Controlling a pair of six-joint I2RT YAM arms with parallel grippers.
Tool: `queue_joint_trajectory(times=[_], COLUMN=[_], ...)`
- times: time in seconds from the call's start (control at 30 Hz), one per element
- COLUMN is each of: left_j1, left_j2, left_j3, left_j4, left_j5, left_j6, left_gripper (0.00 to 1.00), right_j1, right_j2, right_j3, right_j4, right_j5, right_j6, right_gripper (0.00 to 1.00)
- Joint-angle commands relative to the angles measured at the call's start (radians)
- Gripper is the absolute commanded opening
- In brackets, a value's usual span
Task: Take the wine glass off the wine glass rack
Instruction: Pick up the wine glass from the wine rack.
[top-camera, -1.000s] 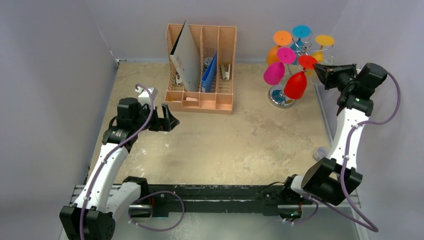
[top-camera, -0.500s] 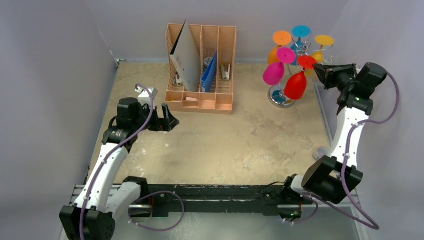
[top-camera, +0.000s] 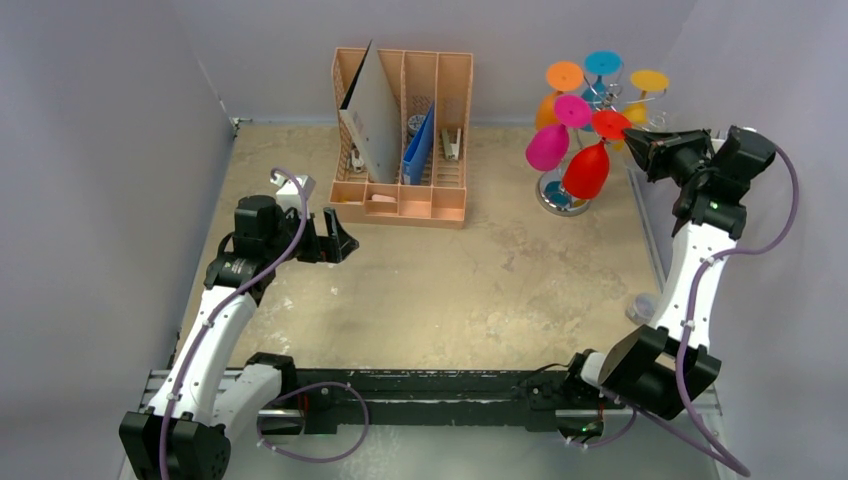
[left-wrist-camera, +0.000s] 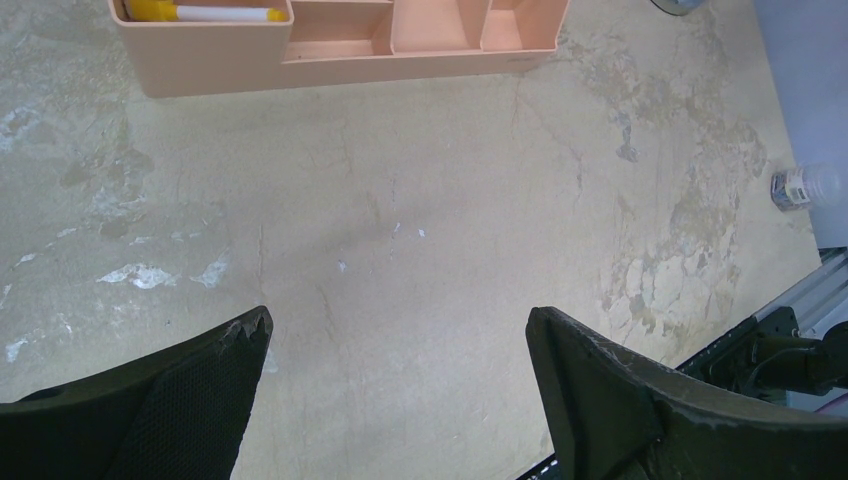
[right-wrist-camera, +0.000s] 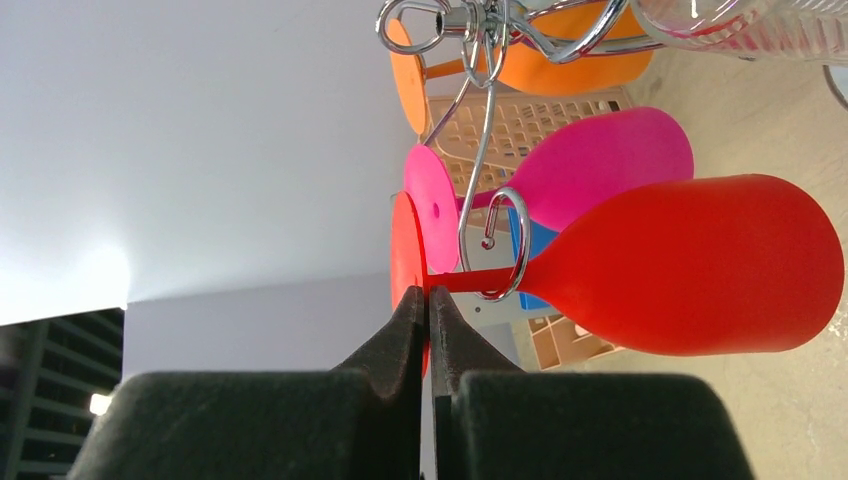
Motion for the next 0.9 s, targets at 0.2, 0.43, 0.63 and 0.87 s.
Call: queue_joint_trajectory(times=[0.2,0.43,0.63,0.87], left_j1=[0.002,0.002,0.002,0.002], left_j2=[-0.003,-0.002,-0.003,-0.009], left_j3=[0.035,0.035,0.034,0.036], left_j4=[0.015,0.017,0.014,0.009], left_j5=[-0.001,-0.001,-0.006,-0.015], left_j6=[0.011,0.011,0.011,0.012], left_gripper=[0.98,0.98,0.98,0.97], right_j1=[0.044,0.049,0.049,0.049], right_j2=[0.054,0.068,0.046,0.039], right_j3=[0.099,0.113,0.093,0.08], right_j4=[-0.005,-0.022,-0.037,-0.035], right_j5=[-0.022,0.053,0.195,0.229], right_j6=[-0.013,-0.034,-0.028,0.001], right_gripper=[0.0,0.0,0.0,0.0])
